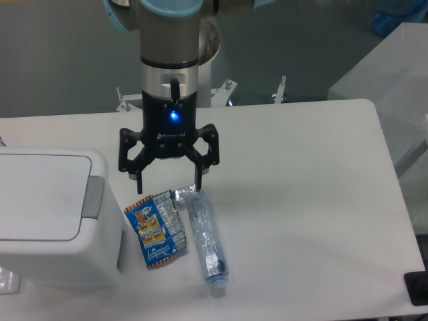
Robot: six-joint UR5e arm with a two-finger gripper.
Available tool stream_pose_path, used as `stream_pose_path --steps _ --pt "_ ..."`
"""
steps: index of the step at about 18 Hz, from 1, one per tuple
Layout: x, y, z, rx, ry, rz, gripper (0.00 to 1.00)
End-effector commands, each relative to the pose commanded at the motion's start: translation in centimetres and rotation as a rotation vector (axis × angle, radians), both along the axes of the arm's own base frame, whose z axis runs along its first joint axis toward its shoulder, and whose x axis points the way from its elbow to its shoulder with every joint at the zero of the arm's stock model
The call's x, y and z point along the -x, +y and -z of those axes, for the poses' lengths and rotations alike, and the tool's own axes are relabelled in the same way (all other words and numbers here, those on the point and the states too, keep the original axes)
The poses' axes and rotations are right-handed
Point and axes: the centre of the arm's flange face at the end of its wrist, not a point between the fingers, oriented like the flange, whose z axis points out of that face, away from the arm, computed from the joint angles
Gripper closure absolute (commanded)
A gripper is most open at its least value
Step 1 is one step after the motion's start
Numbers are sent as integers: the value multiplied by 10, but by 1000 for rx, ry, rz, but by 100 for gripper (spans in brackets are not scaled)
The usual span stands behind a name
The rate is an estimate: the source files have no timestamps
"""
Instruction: Open the trash can
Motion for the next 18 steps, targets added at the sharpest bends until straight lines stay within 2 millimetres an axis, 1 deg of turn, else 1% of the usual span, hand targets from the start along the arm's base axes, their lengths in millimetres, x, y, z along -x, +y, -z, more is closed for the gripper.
stream_pose_path --steps 1,3,8,10,18 --pt "-1 1 1 1 -1 3 0" --pt "-14 10 5 6 -5 28 0" --pt "-22 14 7 10 -8 41 0" --pt "-28 21 15 19 -15 57 0" --pt "-30 22 16 19 -23 49 0"
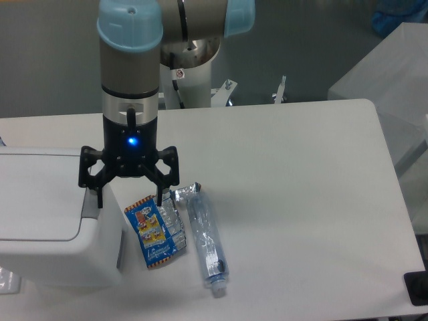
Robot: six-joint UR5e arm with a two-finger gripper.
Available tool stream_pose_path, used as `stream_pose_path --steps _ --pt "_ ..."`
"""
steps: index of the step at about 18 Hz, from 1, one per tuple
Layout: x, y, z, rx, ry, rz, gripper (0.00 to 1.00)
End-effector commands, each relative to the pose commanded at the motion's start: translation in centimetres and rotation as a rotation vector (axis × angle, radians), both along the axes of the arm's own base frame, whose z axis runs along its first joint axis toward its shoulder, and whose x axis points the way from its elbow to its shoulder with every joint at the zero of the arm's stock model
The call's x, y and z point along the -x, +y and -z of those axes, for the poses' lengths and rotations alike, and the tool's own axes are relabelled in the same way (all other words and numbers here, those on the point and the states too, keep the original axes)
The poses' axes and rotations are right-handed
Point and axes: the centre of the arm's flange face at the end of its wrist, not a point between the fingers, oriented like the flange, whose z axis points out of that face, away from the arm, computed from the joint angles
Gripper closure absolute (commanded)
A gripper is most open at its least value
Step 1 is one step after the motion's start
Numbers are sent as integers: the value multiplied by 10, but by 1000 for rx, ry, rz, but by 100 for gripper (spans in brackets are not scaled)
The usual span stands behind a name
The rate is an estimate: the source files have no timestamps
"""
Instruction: Open the trash can
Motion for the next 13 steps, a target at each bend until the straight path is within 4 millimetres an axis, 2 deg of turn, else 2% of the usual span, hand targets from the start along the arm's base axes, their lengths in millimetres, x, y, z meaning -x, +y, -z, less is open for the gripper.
stream_pose_path --steps 13 --pt "-7 4 6 -9 -40 -16 0"
